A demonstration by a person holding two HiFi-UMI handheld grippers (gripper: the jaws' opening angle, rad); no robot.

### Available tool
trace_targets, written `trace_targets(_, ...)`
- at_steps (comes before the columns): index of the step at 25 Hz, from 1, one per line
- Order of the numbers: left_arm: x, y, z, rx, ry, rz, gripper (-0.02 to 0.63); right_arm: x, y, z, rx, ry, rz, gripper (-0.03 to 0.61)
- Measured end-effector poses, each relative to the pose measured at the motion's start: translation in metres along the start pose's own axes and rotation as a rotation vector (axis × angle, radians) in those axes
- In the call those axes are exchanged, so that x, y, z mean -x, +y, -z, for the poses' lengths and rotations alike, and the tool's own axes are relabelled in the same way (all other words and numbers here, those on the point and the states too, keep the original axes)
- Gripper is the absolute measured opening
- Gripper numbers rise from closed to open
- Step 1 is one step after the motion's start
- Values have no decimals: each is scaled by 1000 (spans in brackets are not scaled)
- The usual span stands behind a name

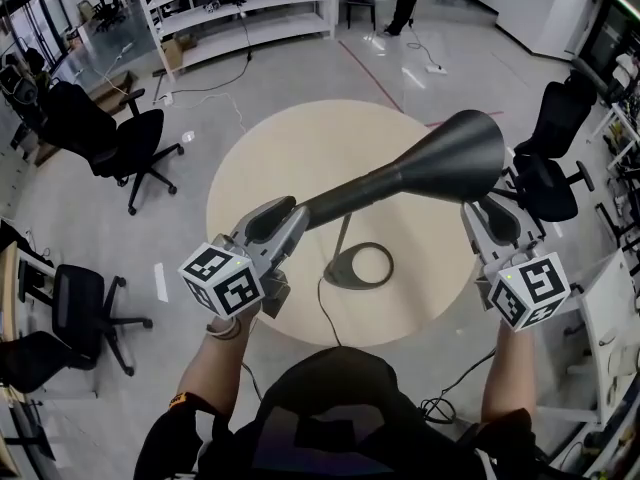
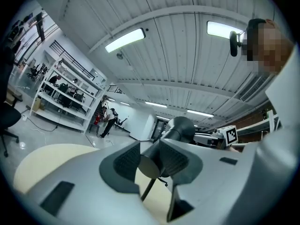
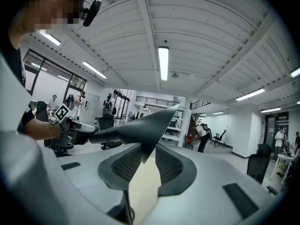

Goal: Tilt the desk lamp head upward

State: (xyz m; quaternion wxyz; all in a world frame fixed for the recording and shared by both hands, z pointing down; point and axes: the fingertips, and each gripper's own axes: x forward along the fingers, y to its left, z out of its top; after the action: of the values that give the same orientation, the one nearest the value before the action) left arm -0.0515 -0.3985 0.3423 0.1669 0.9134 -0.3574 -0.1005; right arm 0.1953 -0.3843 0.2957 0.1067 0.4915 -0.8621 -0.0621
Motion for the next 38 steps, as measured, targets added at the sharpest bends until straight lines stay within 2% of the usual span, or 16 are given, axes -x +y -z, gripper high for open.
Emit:
trace_targets(12,-2,12,18,63,-11,12,149,-10,20,-55,246,-1,-17,100)
trace_targets(16,0,17,20,73,-23,12,138,-17,31,-73,300,-43,-35,100)
trace_targets(26,-4,17,24,87,-22,28,115,-22,42,-94,383,-47,-43,100)
trace_targets(38,-9,14,33,125,-16,73,110,-17,47,-99,450,-17,-22,100)
